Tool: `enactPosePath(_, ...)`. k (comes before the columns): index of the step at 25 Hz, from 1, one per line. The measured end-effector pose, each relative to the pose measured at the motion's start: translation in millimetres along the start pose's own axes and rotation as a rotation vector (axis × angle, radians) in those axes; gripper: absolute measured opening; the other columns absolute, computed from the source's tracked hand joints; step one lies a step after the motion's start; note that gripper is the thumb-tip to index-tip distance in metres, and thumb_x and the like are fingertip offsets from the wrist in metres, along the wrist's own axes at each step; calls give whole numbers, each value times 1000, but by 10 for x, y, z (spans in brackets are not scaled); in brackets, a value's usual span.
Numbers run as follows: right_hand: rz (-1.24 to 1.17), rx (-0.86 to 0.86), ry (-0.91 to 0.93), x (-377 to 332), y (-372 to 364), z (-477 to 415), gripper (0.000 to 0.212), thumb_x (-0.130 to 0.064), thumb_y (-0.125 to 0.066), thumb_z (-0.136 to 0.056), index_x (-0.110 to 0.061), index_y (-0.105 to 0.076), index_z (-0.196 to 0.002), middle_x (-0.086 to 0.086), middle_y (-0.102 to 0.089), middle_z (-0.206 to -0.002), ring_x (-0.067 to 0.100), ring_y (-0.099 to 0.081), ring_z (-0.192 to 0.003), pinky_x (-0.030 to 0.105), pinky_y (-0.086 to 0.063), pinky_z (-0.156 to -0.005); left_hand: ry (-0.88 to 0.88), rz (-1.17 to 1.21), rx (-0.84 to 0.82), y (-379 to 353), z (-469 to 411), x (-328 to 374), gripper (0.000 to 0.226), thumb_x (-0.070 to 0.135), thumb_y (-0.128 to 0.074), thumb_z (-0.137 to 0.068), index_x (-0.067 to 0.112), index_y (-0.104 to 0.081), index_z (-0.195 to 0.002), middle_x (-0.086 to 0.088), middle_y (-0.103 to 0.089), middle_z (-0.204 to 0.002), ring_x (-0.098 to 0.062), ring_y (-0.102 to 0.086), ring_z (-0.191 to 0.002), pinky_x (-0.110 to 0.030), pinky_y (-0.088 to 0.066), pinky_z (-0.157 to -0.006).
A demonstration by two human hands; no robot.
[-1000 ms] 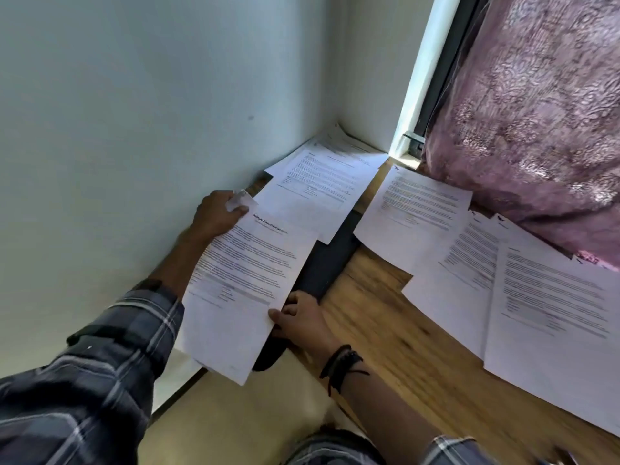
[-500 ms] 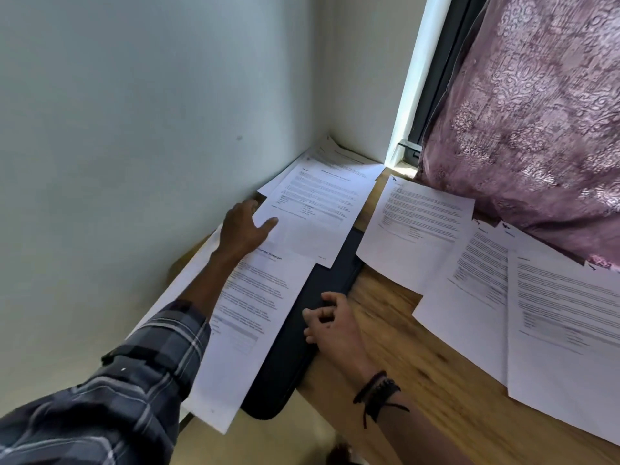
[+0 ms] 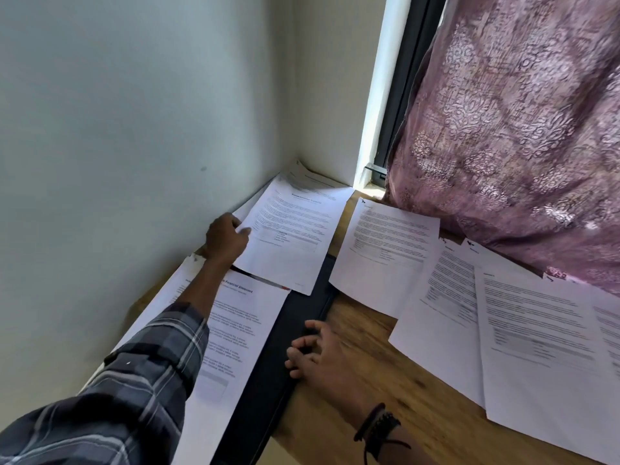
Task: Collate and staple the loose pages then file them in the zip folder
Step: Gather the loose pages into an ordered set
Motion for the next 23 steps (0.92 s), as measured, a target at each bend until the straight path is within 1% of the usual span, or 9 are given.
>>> enactPosePath(3, -38, -25, -14, 3, 71, 17, 51, -20, -67, -93, -25, -37, -134, 5, -64, -110, 22, -70, -95, 33, -60, -84, -101, 209, 126, 291, 104, 253, 23, 16, -67, -89, -2, -61, -102, -18, -67, -105, -34, -61, -97, -27, -37, -77)
enactPosePath(6, -67, 41, 18, -82, 337, 23, 56, -32, -73, -87, -20, -44, -133, 6, -68, -107, 22, -72, -92, 35, -60, -82, -187, 423, 151, 587, 360, 505, 18, 14, -69, -87, 2, -61, -98, -14, -66, -99, -23, -60, -88, -27, -45, -77)
enactPosePath(9, -255, 208, 26, -227, 771, 87, 97, -64, -85, -52, -10, -53, -127, 9, -71, -100, 27, -72, -85, 41, -59, -81, -183, 628, 154, 765, 716, 593, 16, 18, -73, -85, 11, -63, -95, -6, -68, -94, -17, -63, -83, -26, -51, -73)
enactPosePath(10, -332, 255, 33, -243, 924, 118, 102, -67, -86, -47, -8, -55, -124, 11, -72, -100, 29, -71, -87, 43, -58, -82, -158, 698, 121, 738, 835, 593, 16, 18, -74, -84, 12, -63, -94, -5, -68, -92, -16, -63, -80, -25, -52, -72)
enactPosePath(13, -393, 249, 66, -295, 1180, 300, 81, -63, -71, -74, -4, -57, -128, 22, -67, -120, 38, -65, -110, 53, -52, -97, -47, 943, -29, 511, 1259, 568, 15, 19, -75, -83, 14, -64, -92, -4, -70, -89, -15, -64, -77, -21, -52, -64)
enactPosePath(15, -385, 209, 102, -304, 1273, 441, 59, -48, -64, -87, -7, -58, -128, 18, -67, -122, 35, -65, -113, 53, -51, -98, 22, 1016, -140, 296, 1610, 577, 19, 24, -75, -79, 16, -64, -92, -5, -72, -92, -15, -66, -76, -20, -53, -61)
enactPosePath(17, -304, 253, 165, -306, 1385, 570, 38, -28, -67, -87, -14, -63, -122, 5, -73, -116, 22, -71, -103, 40, -58, -88, 109, 952, -293, 72, 1943, 611, 18, 20, -73, -81, 20, -62, -95, -1, -71, -93, -14, -67, -76, -18, -53, -56)
enactPosePath(19, -224, 310, 187, -228, 1505, 636, 35, -21, -71, -85, -16, -64, -119, 3, -73, -115, 19, -72, -101, 38, -59, -86, 152, 824, -456, -106, 2141, 623, 21, 18, -71, -84, 23, -60, -102, 4, -70, -96, -14, -67, -80, -15, -52, -54)
enactPosePath(23, -176, 237, 171, -173, 1529, 697, 30, -15, -69, -88, -15, -65, -118, -1, -74, -112, 18, -72, -101, 29, -59, -80, 241, 890, -523, -92, 2070, 535, 27, 22, -69, -84, 14, -63, -109, -5, -74, -95, -20, -73, -79, -23, -56, -55)
Point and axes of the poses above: each hand's wrist, its own z-axis away from the middle knuckle, its own y-axis out of the back of the hand, x = y × z, the point moved 8 cm from there along -z, towards the middle knuckle
